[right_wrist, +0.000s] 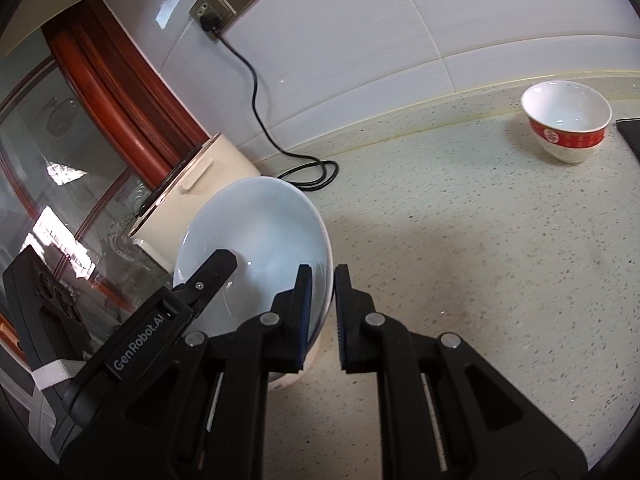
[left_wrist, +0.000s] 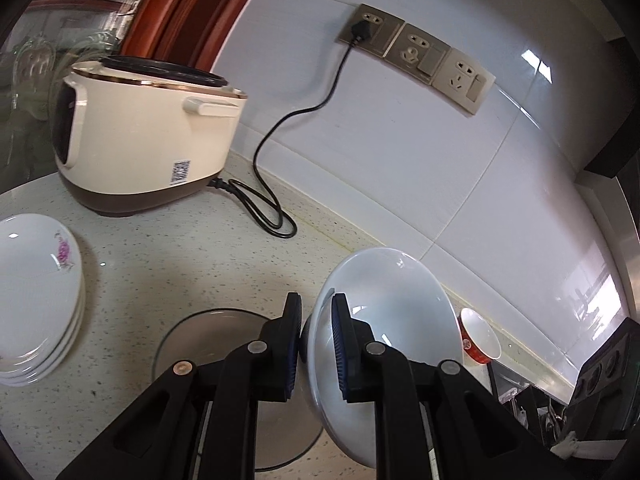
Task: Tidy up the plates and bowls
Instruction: 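Lift and carry the plain white bowl with both grippers toward the glass-rimmed bowl, then lower the plain white bowl into the glass-rimmed bowl with both grippers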
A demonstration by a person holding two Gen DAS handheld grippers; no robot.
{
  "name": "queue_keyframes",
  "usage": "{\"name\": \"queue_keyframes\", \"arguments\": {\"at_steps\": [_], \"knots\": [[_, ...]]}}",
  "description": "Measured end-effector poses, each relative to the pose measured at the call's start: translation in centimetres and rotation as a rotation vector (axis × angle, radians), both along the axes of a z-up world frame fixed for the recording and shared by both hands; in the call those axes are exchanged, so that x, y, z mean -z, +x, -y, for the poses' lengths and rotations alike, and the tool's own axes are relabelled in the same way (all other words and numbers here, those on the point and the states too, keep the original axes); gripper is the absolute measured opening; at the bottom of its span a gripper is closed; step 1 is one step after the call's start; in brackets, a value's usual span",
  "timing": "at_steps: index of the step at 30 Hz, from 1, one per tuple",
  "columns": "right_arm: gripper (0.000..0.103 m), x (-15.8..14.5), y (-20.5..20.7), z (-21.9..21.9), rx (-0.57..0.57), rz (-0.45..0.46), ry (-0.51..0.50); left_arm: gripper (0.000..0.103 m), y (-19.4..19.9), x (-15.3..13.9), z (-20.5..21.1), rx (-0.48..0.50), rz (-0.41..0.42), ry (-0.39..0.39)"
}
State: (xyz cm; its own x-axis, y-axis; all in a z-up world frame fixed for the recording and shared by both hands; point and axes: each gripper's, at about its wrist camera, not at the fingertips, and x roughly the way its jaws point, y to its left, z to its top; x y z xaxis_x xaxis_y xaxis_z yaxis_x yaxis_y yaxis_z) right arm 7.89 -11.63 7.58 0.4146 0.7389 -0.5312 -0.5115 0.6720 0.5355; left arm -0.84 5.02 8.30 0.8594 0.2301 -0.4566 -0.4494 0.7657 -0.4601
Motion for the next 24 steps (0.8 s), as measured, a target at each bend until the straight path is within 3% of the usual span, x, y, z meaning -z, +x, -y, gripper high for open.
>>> {"name": "queue_keyframes", "arguments": {"at_steps": [12, 15, 24], "knots": [[0.015, 0.8, -1.3, -2.2, -0.071, 0.007, 0.005, 0.015, -2.1, 1.5, -1.5, -0.073, -0.03, 0.009], [0.015, 1.2, -1.4, -2.5, -0.076, 0.008, -0.008, 0.015, -2.2, 2.5, -2.1, -0.072, -0.045, -0.03], [0.015, 1.7, -1.8, -3.4, -0.099, 0.023, -0.037, 0.017, -2.4, 2.5, -2.2, -0.102, -0.045, -0.018]]}}
